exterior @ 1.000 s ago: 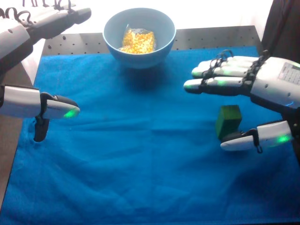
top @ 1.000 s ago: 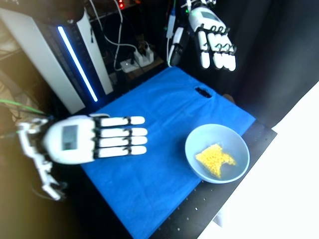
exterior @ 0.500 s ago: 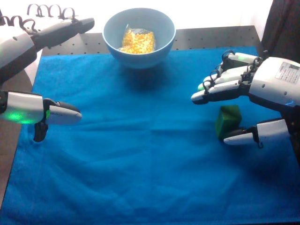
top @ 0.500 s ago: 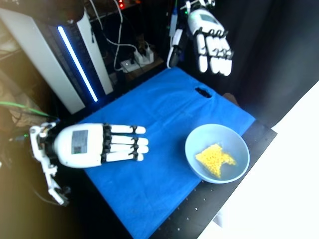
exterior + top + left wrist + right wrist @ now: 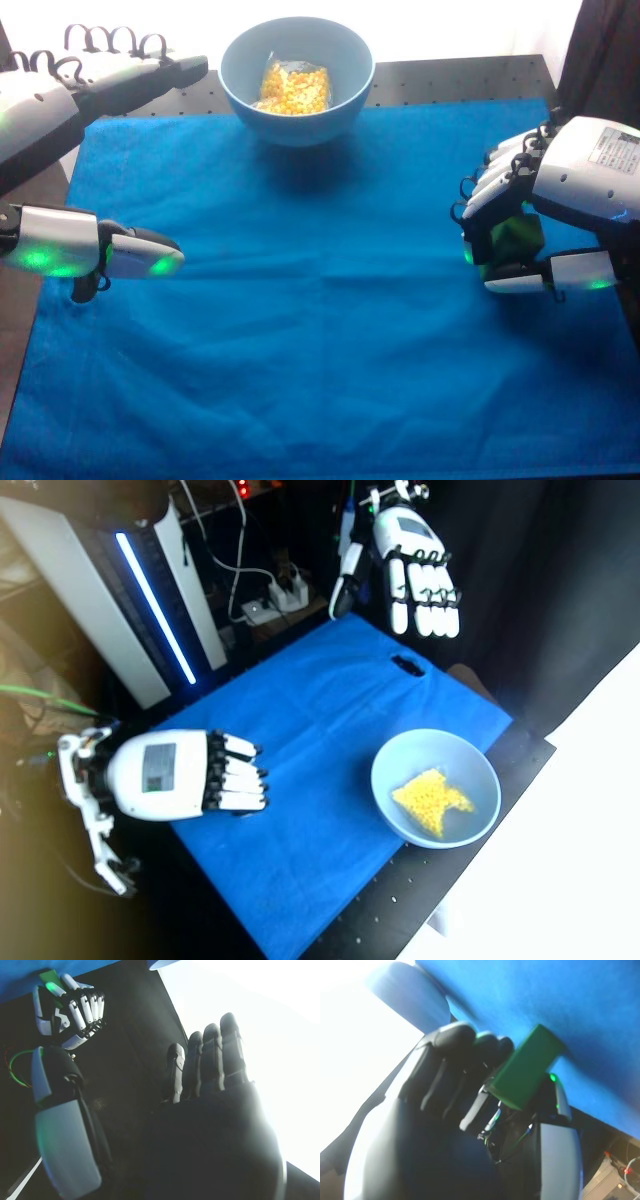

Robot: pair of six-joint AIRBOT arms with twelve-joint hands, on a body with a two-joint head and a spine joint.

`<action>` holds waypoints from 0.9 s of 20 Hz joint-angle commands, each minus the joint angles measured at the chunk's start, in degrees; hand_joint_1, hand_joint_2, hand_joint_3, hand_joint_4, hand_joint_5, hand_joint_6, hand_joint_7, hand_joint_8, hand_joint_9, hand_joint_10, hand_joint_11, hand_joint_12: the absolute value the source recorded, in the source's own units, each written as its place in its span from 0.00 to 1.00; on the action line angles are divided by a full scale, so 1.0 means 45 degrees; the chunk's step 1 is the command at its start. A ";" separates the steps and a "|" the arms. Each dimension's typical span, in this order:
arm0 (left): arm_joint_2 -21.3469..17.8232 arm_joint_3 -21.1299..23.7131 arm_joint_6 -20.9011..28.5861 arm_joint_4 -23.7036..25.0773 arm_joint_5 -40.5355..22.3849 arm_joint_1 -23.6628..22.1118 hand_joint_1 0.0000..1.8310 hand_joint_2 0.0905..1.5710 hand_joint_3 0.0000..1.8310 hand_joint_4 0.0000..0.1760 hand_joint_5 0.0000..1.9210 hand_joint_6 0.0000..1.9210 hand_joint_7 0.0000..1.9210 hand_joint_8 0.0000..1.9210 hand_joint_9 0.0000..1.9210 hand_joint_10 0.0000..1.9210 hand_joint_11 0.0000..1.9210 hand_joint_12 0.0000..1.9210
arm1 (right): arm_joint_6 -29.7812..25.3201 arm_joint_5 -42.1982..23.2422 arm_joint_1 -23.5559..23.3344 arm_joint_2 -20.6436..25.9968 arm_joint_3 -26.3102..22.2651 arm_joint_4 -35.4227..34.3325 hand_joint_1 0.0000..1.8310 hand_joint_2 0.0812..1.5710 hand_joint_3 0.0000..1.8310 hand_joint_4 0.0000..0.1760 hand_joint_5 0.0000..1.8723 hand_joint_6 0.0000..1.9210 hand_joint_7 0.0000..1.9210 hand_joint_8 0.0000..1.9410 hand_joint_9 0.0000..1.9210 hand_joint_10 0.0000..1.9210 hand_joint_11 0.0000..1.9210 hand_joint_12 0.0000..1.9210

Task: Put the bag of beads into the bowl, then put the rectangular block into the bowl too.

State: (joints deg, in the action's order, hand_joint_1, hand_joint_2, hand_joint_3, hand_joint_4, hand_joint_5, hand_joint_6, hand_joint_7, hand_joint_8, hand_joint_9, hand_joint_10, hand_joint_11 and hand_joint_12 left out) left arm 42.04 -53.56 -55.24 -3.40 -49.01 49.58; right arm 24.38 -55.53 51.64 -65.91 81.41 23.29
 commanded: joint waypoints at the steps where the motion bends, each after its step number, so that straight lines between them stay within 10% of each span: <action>1: 0.0062 -0.0041 0.0095 -0.0160 -0.1525 -0.0088 0.39 0.53 0.00 0.46 0.05 0.00 0.04 0.00 0.04 0.00 0.00 0.12 | 0.0003 -0.1368 -0.0216 -0.0040 0.0032 -0.0570 0.64 0.65 0.00 0.00 0.61 0.37 0.54 0.77 0.48 0.93 0.44 1.00; 5: 0.0128 -0.0053 0.0102 -0.0197 -0.1522 -0.0032 0.41 0.53 0.00 0.58 0.05 0.00 0.04 0.00 0.02 0.00 0.00 0.08 | 0.0003 -0.1376 -0.0354 -0.0039 0.0027 -0.0575 0.65 0.65 0.00 0.00 0.61 0.37 0.63 0.50 0.59 0.72 0.49 0.93; 6: 0.0134 -0.0057 0.0121 -0.0197 -0.1519 -0.0015 0.40 0.53 0.00 0.55 0.05 0.00 0.04 0.00 0.02 0.00 0.00 0.08 | 0.0003 -0.1384 -0.0403 -0.0038 0.0027 -0.0575 0.65 0.64 0.00 0.00 0.61 0.36 0.61 0.68 0.61 0.84 0.53 0.99; 11: 0.0163 -0.0078 0.0280 -0.0224 -0.1555 0.0133 0.41 0.54 0.00 0.52 0.05 0.00 0.02 0.00 0.01 0.00 0.00 0.09 | 0.0003 -0.2127 -0.1065 -0.0003 -0.0102 -0.0584 0.65 0.66 0.00 0.00 0.60 0.39 0.61 0.52 0.59 0.77 0.51 0.96; 13: 0.0163 -0.0080 0.0281 -0.0262 -0.1610 0.0157 0.41 0.54 0.00 0.49 0.05 0.00 0.03 0.00 0.02 0.00 0.00 0.11 | 0.0003 -0.2450 -0.1484 -0.0003 -0.0124 -0.0616 0.64 0.67 0.00 0.00 0.57 0.43 0.58 0.70 0.61 0.89 0.60 1.00; 15: 0.0176 -0.0079 0.0301 -0.0304 -0.1723 0.0167 0.41 0.54 0.00 0.42 0.05 0.00 0.02 0.00 0.01 0.00 0.00 0.09 | 0.0003 -0.2552 -0.2045 -0.0007 -0.0013 -0.0730 0.64 0.67 0.00 0.00 0.57 0.43 0.61 0.63 0.65 0.82 0.63 0.94; 16: 0.0195 -0.0079 0.0304 -0.0336 -0.1770 0.0177 0.41 0.54 0.00 0.42 0.05 0.00 0.03 0.00 0.02 0.00 0.00 0.08 | 0.0003 -0.2552 -0.2297 -0.0017 0.0103 -0.0809 0.69 0.67 0.00 0.00 0.56 0.37 0.61 0.50 0.61 0.57 0.56 0.76; 18: 0.0236 -0.0093 0.0304 -0.0388 -0.1833 0.0205 0.43 0.55 0.00 0.28 0.06 0.00 0.04 0.01 0.03 0.01 0.00 0.09 | 0.0003 -0.2547 -0.3018 -0.0329 0.0656 -0.0980 0.66 0.65 0.00 0.00 0.60 0.35 0.65 0.36 0.66 0.61 0.60 0.82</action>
State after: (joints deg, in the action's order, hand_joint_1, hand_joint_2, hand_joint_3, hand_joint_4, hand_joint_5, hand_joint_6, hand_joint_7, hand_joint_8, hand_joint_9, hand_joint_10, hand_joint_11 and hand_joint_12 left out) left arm 42.76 -53.69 -54.17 -4.56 -50.26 50.96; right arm 24.36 -60.38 38.11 -67.64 85.10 21.76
